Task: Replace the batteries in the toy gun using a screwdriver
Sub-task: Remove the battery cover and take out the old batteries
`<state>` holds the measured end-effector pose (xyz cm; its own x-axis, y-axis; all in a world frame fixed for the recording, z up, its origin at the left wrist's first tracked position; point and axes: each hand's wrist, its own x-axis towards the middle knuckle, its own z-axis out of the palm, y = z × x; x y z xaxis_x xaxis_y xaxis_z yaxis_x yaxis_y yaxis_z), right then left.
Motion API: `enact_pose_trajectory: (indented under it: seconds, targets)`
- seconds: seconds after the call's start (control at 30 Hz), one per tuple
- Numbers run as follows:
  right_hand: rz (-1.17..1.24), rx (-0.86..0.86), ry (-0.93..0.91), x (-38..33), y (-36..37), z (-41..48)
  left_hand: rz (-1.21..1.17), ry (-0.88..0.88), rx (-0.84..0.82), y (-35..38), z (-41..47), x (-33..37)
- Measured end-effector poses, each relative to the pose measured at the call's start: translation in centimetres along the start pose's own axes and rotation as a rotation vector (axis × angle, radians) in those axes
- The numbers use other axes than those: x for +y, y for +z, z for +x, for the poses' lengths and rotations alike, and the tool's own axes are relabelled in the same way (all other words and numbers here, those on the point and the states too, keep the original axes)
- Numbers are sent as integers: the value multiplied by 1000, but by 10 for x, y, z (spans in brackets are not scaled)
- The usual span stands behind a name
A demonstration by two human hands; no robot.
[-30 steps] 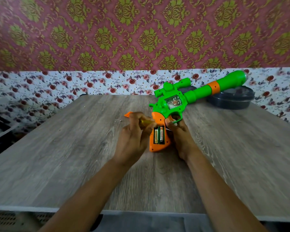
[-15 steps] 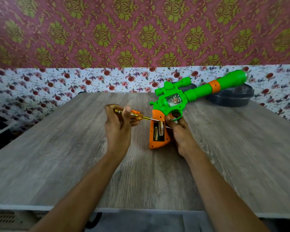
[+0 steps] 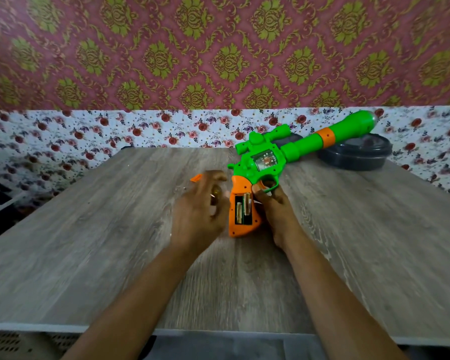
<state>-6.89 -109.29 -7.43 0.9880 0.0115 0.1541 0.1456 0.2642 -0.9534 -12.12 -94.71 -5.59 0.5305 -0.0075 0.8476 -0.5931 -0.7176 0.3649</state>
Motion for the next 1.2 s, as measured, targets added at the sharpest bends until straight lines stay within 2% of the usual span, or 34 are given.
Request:
enact_pose_trajectory:
  seconds: [0.1,0.27,0.33,0.47,0.57,0.63,0.73,0.83,0.9,1.0,1.1,1.2]
  targets:
    - [0,24,1,-1,2,-1,311,56,-193,6,-2,-5]
    - [-68,38,0,-2,3,-1,359,7,-471,10,-1,-9]
    - [-63,40,9,-2,3,-2,349,39,-459,10,0,-11]
    - [3,11,20,-3,3,-3,137,144,-285,7,1,-11]
    - [4,2,10,-3,3,-3,103,198,-301,7,-1,-13]
    - [11,11,19,-3,3,-2,44,140,-295,6,1,-14]
    - [8,46,46,-3,4,-1,-27,-16,-119,-5,7,-24]
    - [-16,62,46,-2,4,0,155,-147,-15,-14,10,-39]
    - [-20,68,46,-1,3,1,320,-264,-60,-16,9,-46]
    - [-23,69,54,0,2,0,484,-409,-231,-12,7,-50]
    - [-31,72,59,0,2,1,547,-464,-339,-8,5,-54]
    - [-39,67,62,1,2,1,604,-455,-371,-4,4,-59]
